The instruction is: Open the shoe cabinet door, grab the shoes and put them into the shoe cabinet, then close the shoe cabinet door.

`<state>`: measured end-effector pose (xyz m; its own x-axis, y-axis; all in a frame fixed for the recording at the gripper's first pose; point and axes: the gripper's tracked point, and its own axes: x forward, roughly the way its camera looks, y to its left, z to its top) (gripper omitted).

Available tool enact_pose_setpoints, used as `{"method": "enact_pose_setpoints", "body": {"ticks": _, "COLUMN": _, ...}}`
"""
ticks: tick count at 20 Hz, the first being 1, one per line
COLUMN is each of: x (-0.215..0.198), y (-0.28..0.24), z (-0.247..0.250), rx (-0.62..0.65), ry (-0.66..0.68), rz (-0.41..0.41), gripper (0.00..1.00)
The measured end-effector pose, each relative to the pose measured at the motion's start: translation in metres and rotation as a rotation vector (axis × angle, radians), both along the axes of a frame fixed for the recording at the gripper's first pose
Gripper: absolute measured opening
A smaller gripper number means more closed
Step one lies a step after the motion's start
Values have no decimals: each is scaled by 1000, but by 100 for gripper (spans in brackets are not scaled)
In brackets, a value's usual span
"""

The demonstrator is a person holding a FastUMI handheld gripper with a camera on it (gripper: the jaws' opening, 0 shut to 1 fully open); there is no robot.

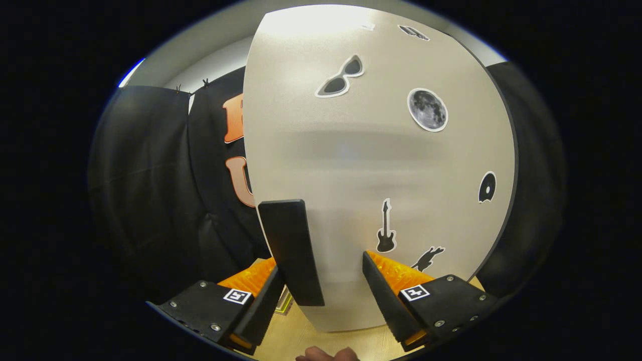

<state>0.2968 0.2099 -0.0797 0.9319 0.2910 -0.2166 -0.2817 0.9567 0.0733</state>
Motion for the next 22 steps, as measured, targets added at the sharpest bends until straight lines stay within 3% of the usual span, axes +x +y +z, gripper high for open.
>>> {"method": "enact_pose_setpoints", "body": {"ticks": 15, "x": 15, "y": 3, "z": 1, "rx": 10, "ry": 15, "rz": -2, "gripper": 95}}
{"method": "enact_pose_setpoints", "body": {"ticks": 22, "x": -36, "y": -2, "z": 22, "rx": 35, "ry": -4, "rz": 6, "gripper": 95}}
